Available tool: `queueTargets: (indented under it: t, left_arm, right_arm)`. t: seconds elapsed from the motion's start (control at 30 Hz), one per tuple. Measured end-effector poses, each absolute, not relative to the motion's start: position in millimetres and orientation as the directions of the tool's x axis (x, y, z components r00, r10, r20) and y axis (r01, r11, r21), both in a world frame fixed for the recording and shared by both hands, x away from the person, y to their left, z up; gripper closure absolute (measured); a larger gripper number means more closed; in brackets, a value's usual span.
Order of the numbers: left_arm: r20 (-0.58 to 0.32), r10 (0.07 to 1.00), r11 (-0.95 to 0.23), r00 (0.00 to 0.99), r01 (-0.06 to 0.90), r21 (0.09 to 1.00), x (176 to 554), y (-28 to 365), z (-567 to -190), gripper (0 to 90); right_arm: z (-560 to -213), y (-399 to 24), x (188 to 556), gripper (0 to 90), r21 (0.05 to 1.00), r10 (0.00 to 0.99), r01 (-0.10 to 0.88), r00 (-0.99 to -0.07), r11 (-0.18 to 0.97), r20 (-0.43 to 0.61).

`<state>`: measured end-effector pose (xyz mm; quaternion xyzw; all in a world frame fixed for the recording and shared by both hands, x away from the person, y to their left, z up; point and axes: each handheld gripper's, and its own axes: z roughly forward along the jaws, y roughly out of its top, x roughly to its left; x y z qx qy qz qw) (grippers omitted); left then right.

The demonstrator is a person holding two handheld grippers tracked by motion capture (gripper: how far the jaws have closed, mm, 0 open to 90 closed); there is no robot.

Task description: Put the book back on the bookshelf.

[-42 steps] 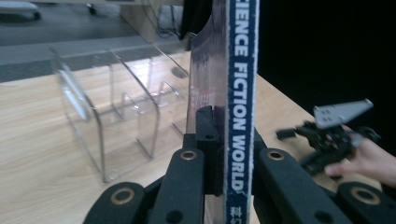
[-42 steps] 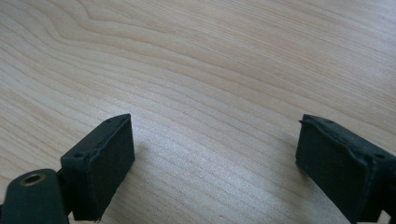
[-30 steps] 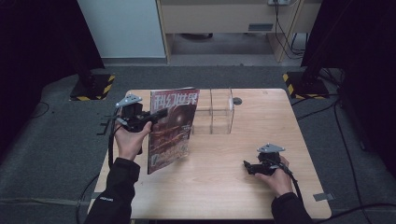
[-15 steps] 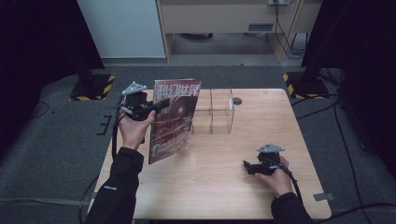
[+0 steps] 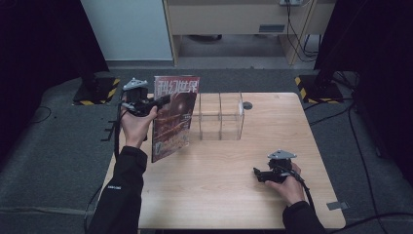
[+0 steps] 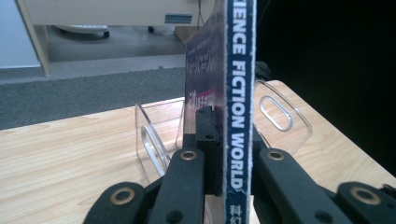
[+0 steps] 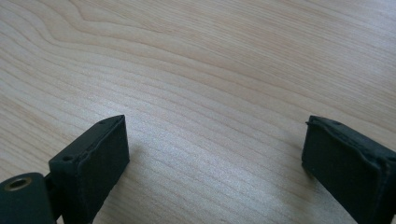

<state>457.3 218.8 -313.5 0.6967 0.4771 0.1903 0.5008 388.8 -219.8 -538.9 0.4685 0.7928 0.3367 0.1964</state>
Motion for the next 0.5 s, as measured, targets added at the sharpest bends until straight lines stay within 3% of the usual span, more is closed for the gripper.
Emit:
queueTargets:
  t: [0.5]
  left_arm:
    - [-0.187, 0.89, -0.029, 0.415, 0.463, 0.886, 486, 196, -329, 83.7]
  right_arm:
    - [-539, -219, 389, 7.5, 0.718, 0.878, 0.612, -0.479, 0.332, 0.003]
